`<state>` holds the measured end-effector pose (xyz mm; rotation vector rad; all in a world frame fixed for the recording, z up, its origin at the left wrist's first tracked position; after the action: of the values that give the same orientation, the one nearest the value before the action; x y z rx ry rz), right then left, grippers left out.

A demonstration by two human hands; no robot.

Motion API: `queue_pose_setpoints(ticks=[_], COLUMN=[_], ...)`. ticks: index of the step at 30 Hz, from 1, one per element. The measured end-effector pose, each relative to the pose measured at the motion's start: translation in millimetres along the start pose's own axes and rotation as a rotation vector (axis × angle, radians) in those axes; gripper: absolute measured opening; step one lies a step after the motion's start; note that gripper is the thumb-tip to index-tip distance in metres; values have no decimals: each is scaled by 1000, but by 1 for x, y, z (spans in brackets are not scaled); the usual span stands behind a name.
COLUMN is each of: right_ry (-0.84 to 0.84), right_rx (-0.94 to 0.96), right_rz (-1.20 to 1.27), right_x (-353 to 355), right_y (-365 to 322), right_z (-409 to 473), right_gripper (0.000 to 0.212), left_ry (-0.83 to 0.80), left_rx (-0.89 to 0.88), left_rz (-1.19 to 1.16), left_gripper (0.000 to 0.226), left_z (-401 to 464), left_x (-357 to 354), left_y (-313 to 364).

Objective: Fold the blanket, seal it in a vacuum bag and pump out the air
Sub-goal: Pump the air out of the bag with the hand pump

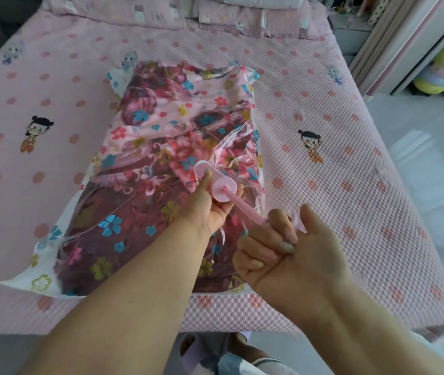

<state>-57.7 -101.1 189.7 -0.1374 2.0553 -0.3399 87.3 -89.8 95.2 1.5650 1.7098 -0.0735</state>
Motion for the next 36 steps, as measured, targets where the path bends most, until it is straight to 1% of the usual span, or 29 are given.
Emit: queue_pose_setpoints(ticks=[1, 3, 6, 7, 8, 9, 10, 12, 14, 15, 17, 18, 19, 21, 22, 23, 24, 25, 26, 27, 28, 29, 31, 33, 34, 35, 36], right_ry=[24, 157, 332, 360, 328, 272, 212, 97, 70, 83, 183, 234, 294, 402, 378, 328, 272, 198, 123, 92, 98, 116, 210, 304, 354, 372, 325], right_rx=[20, 38, 73, 68, 72, 54, 19, -33, 36, 59, 62, 72, 97, 111, 125, 114, 85, 54, 20, 31, 56, 67, 57, 84, 85, 98, 125], right_rz=[16, 47, -54, -124, -177, -157, -115, -39, -64, -45, 9, -5, -47, -195, -268, -270, -240, -181, -129, -118, -102, -57, -19, -70, -123, -200, -253], right_x=[-1, -7, -18, -18, -14, -12, -8, 0, 3, 1, -5, -10, -15, -17, -14, -13, -10, -4, -3, -1, 2, 1, -6, -16, -19, -17, -14], right_y=[-2, -6, -10, -11, -9, -6, -2, 7, 5, 2, -2, -6, -8, -11, -10, -6, 0, 7, 13, 15, 13, 9, 3, -2, -4, -4, -1], right_z=[4, 31, 75, 79, 74, 60, 42, 7, -8, -3, 21, 37, 54, 72, 67, 54, 37, 20, 2, -10, -11, -4, 24, 58, 70, 73, 67], right_gripper=[66, 68, 64, 63, 63, 64, 65, 68, 68, 69, 69, 68, 67, 65, 62, 57, 51, 47, 50, 55, 62, 66, 68, 66, 64, 63, 61], left_ry=[5, 37, 40, 1, -6, -17, -47, -40, -35, -34, -39, -42, -53, -72, -57, -28, -23, -38, -47, -48, -42, -41, -20, -22, -27, -7, 23], left_rx=[-1, 31, 62, 56, 54, 28, 25, 29, 5, 16, 59, 88, 129, 151, 124, 91, 74, 64, 36, 15, 6, 1, 46, 95, 91, 50, -12], left_rz=[8, 189, 205, 167, 77, -49, -83, -39, -55, -66, -2, 36, 67, 97, 132, 181, 150, 66, -8, -49, -61, -42, 87, 216, 247, 305, 392], left_gripper=[50, 43, 49, 49, 48, 45, 42, 44, 44, 45, 51, 55, 58, 63, 63, 59, 56, 54, 52, 50, 49, 49, 49, 54, 55, 53, 51], left_z=[-2, 2, -2, -2, -2, 0, 2, 3, 8, 7, 5, 2, 3, 7, 8, 8, 8, 8, 6, 6, 4, 5, 2, 1, 4, 5, 4], left_x=[1, 2, -3, -6, -7, -7, -5, 4, 11, 8, 4, 1, 1, 3, 5, 6, 8, 10, 10, 12, 10, 10, 9, 6, 6, 8, 9], left_y=[1, 1, 0, -2, -4, -6, -6, -2, 0, -2, -1, -1, -1, -1, -2, -3, -4, -4, -4, -1, -1, -2, -2, 0, 1, 1, 3])
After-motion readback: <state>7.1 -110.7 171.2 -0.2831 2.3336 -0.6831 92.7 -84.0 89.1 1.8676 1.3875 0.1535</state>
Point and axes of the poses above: each hand's wrist, its own z-axis towards the middle knuckle, its own x-axis out of the back of the hand, y = z × x, the point moved 2 cm from there along z, towards the middle knuckle, and after that the axes turned 3 degrees about -y, right-handed, at the moved point
